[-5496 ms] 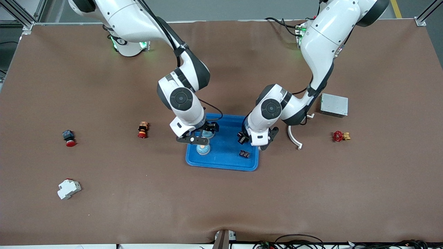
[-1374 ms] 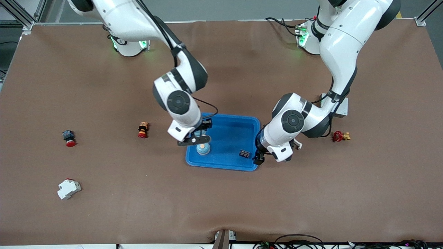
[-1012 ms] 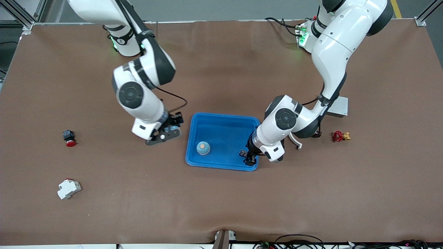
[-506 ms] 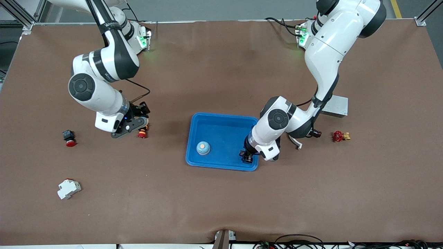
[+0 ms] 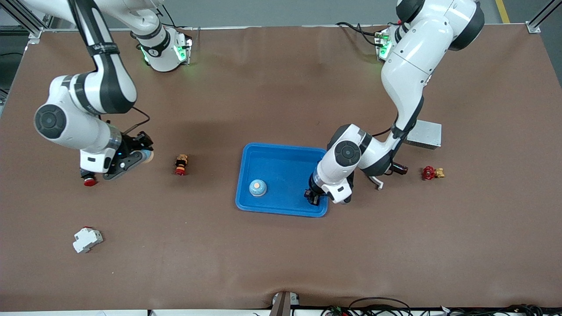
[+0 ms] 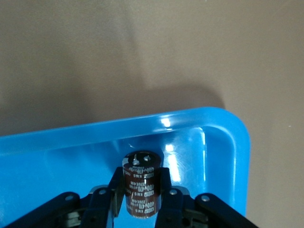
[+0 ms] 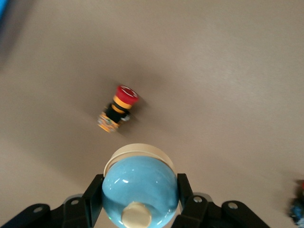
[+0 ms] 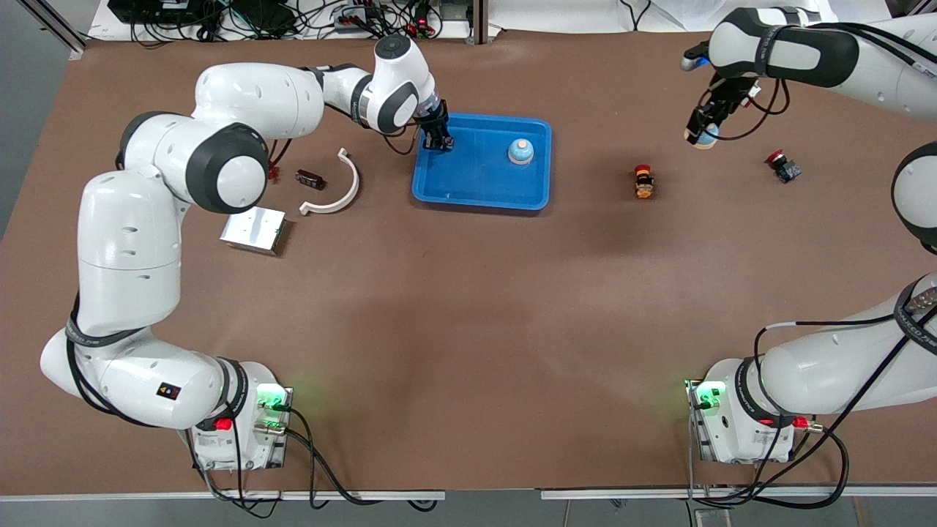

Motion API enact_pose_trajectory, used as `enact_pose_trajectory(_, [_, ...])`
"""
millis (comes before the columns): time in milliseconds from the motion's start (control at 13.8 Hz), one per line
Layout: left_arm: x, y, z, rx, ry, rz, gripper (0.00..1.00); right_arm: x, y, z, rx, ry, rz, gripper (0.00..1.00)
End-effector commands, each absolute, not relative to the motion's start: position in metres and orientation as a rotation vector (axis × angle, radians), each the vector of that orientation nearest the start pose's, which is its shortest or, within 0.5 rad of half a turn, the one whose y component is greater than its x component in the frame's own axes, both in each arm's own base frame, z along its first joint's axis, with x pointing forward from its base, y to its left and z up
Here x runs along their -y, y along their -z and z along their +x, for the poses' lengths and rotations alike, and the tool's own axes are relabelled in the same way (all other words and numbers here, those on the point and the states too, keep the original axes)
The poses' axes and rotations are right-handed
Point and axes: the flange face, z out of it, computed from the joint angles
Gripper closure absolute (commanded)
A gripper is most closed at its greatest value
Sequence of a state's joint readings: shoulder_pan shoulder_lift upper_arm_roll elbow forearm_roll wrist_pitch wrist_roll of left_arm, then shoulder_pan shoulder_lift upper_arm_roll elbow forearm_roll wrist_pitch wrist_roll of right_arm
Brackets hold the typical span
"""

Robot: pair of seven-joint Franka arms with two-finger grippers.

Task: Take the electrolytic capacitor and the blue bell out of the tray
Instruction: 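Lift the bell with the right gripper while the left gripper grasps the capacitor, then place the bell by the red button while the left gripper places the capacitor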

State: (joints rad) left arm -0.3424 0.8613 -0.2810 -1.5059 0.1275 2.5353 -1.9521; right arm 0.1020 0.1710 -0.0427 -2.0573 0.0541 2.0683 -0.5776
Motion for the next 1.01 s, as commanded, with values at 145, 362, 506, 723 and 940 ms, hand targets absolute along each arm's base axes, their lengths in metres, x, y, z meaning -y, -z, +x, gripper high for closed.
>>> enact_pose_trajectory(145, [0.388, -0.242, 0.625, 2.125, -0.055, -2.583, 1.0, -0.01, -0.298, 0.569, 1.096, -0.207, -2.893, 0.91])
enact_pose_trajectory(362, [0.372, -0.283, 0.631, 2.145, -0.037, -2.551, 1.0, -0.009, -0.283, 0.573, 1.124, -0.193, -2.886, 0.91])
enact_pose_trajectory(506, [0.343, -0.312, 0.641, 2.16, -0.028, -2.502, 1.0, -0.007, -0.267, 0.574, 1.126, -0.2, -2.883, 0.91])
enact_pose_trajectory(723, [0.304, -0.329, 0.643, 2.058, -0.05, -2.476, 1.0, -0.014, -0.261, 0.578, 1.198, -0.186, -2.892, 0.91])
enact_pose_trajectory(940, [0.237, -0.335, 0.634, 1.88, -0.059, -2.518, 1.0, -0.01, -0.244, 0.578, 1.222, -0.193, -2.879, 0.91])
